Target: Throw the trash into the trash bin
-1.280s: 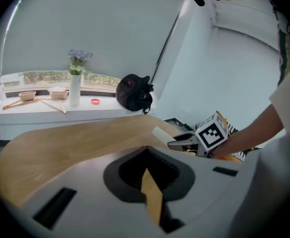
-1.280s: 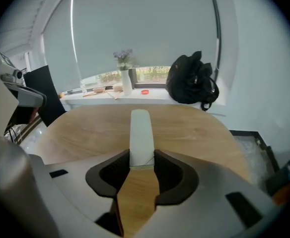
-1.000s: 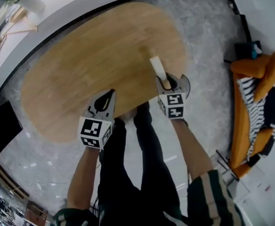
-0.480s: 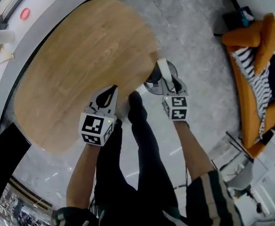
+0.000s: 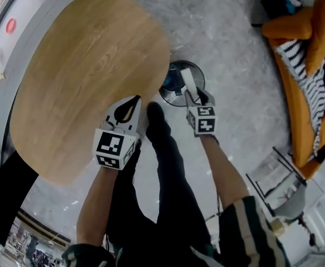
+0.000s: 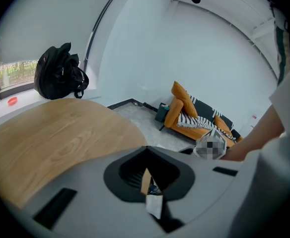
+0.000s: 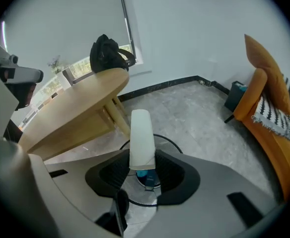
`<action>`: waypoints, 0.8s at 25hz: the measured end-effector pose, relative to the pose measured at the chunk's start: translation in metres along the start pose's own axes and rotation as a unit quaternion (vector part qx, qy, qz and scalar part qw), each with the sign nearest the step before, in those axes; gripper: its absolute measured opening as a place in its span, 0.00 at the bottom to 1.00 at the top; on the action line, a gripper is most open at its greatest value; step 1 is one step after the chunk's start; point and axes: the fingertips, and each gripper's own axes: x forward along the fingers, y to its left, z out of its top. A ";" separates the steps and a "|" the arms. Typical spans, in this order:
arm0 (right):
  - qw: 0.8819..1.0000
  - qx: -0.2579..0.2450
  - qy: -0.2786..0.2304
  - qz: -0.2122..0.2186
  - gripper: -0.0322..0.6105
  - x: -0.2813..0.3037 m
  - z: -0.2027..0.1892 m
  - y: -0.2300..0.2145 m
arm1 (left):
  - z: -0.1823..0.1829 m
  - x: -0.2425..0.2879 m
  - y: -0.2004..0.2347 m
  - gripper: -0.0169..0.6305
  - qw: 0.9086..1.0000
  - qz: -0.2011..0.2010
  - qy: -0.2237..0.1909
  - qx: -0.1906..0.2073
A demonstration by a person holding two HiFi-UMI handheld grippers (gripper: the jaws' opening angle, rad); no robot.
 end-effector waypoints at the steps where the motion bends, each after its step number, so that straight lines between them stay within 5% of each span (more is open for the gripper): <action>1: 1.000 0.011 0.006 0.003 0.28 0.007 -0.009 -0.004 | -0.003 0.002 -0.001 0.02 1.000 0.001 0.002 0.000; 5: 0.998 0.053 0.032 0.004 0.28 0.034 -0.036 -0.014 | -0.015 0.008 0.001 0.02 1.000 0.006 0.010 -0.001; 14: 0.993 0.059 0.095 0.037 0.36 0.041 -0.056 0.001 | -0.038 -0.008 0.012 0.02 0.999 0.032 0.023 -0.024; 20: 0.999 0.011 0.039 0.023 0.09 -0.010 0.000 0.018 | -0.021 -0.052 0.017 0.02 0.998 0.054 0.000 -0.038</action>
